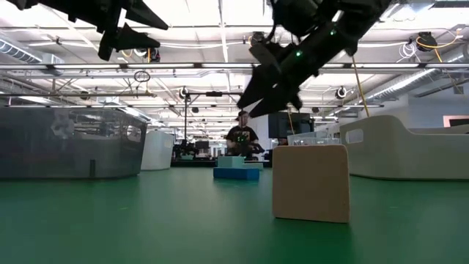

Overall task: Sort & place blocks by color
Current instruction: Put the light blue block into the white bin

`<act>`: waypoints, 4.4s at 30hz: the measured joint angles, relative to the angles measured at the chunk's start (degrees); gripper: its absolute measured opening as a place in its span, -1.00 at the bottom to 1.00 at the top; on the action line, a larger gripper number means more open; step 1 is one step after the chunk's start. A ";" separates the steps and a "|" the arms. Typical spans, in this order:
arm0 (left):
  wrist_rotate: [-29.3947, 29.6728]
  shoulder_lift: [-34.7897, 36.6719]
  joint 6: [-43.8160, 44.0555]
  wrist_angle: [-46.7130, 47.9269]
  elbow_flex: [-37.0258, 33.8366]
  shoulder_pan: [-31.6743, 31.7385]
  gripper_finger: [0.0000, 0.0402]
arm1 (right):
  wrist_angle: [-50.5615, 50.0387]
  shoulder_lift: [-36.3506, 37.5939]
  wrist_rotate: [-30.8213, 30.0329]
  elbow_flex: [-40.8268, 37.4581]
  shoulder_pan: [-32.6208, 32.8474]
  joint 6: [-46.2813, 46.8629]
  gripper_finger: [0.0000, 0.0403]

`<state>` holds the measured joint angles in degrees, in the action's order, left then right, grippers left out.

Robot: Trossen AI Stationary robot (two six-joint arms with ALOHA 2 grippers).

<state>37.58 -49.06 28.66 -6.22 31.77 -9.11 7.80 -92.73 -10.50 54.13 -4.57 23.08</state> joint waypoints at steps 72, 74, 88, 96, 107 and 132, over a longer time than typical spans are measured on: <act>-26.30 -8.33 33.07 -6.69 0.02 12.70 0.32 | 18.01 6.86 -16.58 -0.02 4.25 -29.90 -0.45; -27.24 -9.77 33.38 -10.88 0.02 13.09 0.42 | 17.87 6.80 -16.40 -0.02 4.12 -30.01 -0.45; -27.19 -20.11 39.29 -26.92 0.04 14.23 0.67 | 8.03 6.76 -14.66 4.19 5.50 -32.81 -0.45; -27.15 -25.24 38.07 -28.01 3.16 14.23 0.67 | 5.63 6.78 -10.19 5.22 5.41 -28.43 -0.45; -30.84 -34.35 36.53 -27.33 10.60 13.49 0.67 | 4.32 6.76 -10.23 5.22 5.44 -28.31 -0.41; -30.53 -34.88 36.39 -25.68 10.67 15.27 -0.33 | -4.28 7.93 -7.78 5.07 5.41 -21.98 -0.17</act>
<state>7.05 -83.94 65.05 -31.90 42.44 6.16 3.52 -84.80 -18.28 59.20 0.84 1.11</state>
